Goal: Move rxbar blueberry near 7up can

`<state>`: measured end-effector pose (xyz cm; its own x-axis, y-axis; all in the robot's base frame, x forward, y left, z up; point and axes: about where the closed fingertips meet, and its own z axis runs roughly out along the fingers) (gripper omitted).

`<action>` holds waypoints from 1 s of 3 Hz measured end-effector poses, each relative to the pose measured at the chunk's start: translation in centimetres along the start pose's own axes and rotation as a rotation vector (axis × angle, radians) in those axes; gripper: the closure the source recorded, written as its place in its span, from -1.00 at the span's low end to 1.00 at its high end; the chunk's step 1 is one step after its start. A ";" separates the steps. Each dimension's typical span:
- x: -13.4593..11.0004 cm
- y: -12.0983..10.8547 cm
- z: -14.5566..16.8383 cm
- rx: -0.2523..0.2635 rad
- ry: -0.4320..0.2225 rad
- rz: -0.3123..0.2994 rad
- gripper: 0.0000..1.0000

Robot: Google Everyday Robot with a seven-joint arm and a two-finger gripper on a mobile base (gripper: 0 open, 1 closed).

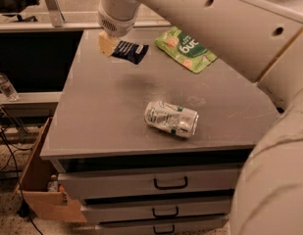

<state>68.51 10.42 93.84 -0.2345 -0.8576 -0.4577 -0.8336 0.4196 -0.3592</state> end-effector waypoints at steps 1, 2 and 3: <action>2.4 -0.8 -0.9 -0.017 -0.042 0.042 1.00; 5.4 -1.6 -0.7 -0.048 -0.109 0.157 1.00; 7.5 -2.1 0.0 -0.061 -0.144 0.246 1.00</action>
Offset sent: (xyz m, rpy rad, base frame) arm 0.0021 -0.0923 -0.0277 0.3286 0.0803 -0.1441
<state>68.47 3.14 91.15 -0.3638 -0.6793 -0.6373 -0.7900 0.5875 -0.1752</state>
